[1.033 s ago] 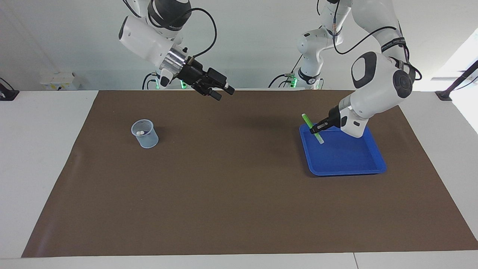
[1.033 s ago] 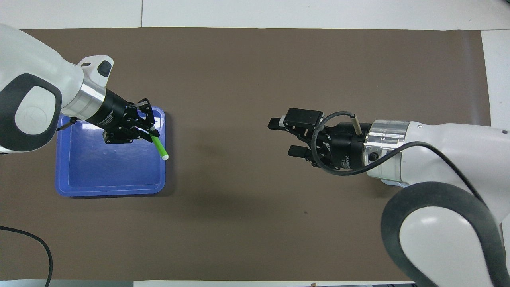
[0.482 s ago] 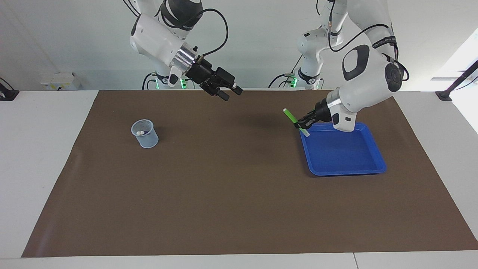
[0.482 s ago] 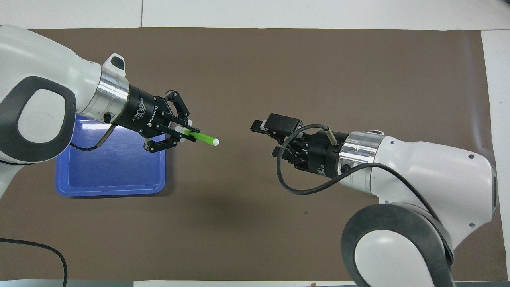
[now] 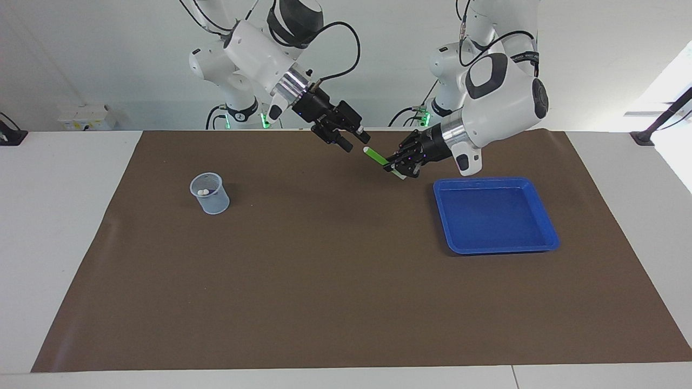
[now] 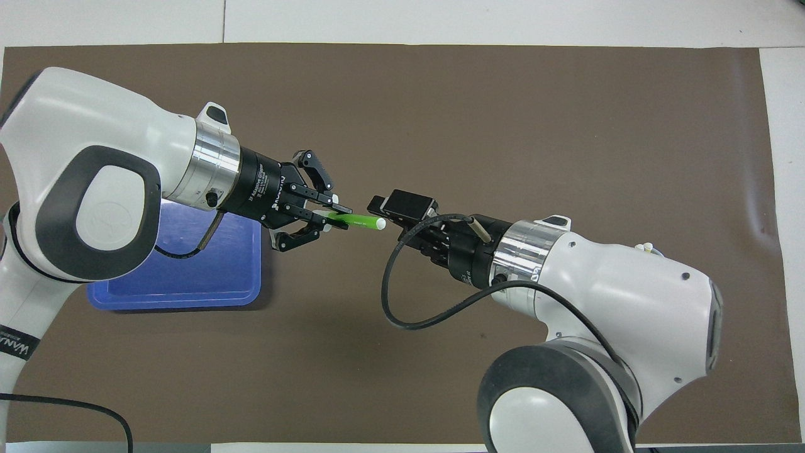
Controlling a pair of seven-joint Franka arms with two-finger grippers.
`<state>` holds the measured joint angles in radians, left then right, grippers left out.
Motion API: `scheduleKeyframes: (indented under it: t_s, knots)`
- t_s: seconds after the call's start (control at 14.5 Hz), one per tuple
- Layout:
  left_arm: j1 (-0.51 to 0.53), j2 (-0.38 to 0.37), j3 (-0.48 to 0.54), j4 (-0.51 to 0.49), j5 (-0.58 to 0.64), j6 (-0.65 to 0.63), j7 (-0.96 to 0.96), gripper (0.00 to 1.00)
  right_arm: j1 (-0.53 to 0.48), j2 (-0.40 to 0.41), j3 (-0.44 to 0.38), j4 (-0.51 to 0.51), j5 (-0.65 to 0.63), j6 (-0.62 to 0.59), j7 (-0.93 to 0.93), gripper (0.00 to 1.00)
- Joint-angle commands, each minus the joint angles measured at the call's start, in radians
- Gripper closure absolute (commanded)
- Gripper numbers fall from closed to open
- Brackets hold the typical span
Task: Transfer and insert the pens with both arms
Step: 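Lift the green pen with the left gripper toward the right gripper, then grasp the green pen with the right gripper while the left gripper opens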
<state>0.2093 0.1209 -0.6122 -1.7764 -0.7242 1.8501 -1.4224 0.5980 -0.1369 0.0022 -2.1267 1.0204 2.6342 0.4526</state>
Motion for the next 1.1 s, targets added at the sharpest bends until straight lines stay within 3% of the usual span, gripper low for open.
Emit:
scheduleKeyframes:
  t_s: [0.0,0.21,0.69,1.03]
  knots:
    - [-0.001,-0.044,0.008,-0.041,-0.04,0.032,-0.013,1.0,-0.003,-0.006,-0.001,-0.007,0.021,0.007,-0.041,0.35]
    - [-0.004,-0.044,0.008,-0.043,-0.041,0.037,-0.017,1.0,-0.003,-0.001,-0.001,-0.007,0.021,0.007,-0.043,0.49]
    - [-0.008,-0.05,0.008,-0.043,-0.049,0.046,-0.032,1.0,0.0,0.008,0.004,-0.002,0.021,0.007,-0.045,0.5]
    - [-0.008,-0.05,0.008,-0.043,-0.05,0.055,-0.04,1.0,0.0,0.008,0.005,-0.002,0.021,0.009,-0.045,0.64]
